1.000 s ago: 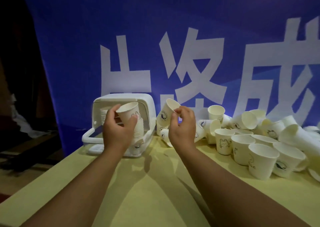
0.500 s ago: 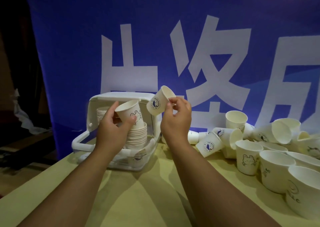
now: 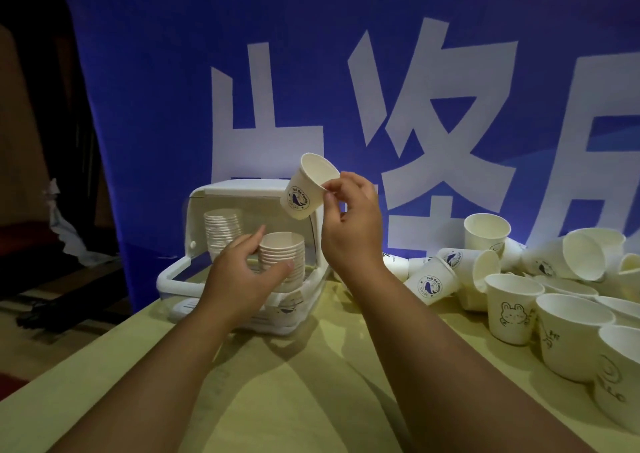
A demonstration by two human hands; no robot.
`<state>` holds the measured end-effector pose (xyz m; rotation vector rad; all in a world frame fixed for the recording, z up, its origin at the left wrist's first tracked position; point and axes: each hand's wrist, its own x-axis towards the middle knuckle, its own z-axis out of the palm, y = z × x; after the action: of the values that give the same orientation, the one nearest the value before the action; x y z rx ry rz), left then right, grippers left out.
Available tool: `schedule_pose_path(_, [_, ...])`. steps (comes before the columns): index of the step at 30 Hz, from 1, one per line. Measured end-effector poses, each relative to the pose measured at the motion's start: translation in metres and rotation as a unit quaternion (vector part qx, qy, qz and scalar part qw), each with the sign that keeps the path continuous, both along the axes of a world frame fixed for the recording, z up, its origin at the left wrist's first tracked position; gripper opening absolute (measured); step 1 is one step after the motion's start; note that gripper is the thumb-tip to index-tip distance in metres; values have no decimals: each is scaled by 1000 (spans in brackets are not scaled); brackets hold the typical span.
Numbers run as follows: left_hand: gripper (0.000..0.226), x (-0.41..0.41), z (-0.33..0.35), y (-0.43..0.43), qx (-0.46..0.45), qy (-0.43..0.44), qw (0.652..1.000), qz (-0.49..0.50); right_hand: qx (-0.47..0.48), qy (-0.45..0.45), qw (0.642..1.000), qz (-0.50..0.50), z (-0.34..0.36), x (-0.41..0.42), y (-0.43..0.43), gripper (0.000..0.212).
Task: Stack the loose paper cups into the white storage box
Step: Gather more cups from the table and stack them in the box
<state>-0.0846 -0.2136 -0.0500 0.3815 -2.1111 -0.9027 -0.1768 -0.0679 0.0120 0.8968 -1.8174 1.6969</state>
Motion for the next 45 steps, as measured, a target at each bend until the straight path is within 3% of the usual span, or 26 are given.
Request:
schedule_pose_path(4, [83, 2, 0, 1, 2, -1, 1000, -8, 26, 35, 999, 10, 0, 5, -2, 15])
schedule_pose_path(10, [86, 5, 1, 5, 47, 44, 997, -31, 148, 45, 988, 23, -12, -2, -7, 19])
schedule_pose_path(19, [43, 7, 4, 5, 26, 70, 997, 25, 242, -28, 969, 30, -29, -3, -7, 29])
schedule_pose_path(28, [27, 8, 5, 5, 35, 80, 995, 54, 216, -47, 974, 41, -50, -4, -15, 31])
schedule_pose_path(31, [8, 11, 7, 4, 36, 88, 993, 76, 221, -62, 973, 30, -50, -4, -14, 32])
schedule_pose_path(38, [37, 25, 3, 15, -5, 38, 995, 90, 238, -107, 965, -16, -61, 4, 13, 15])
schedule_pose_path(45, [33, 46, 0, 67, -5, -33, 997, 72, 256, -121, 958, -48, -57, 28, 80, 15])
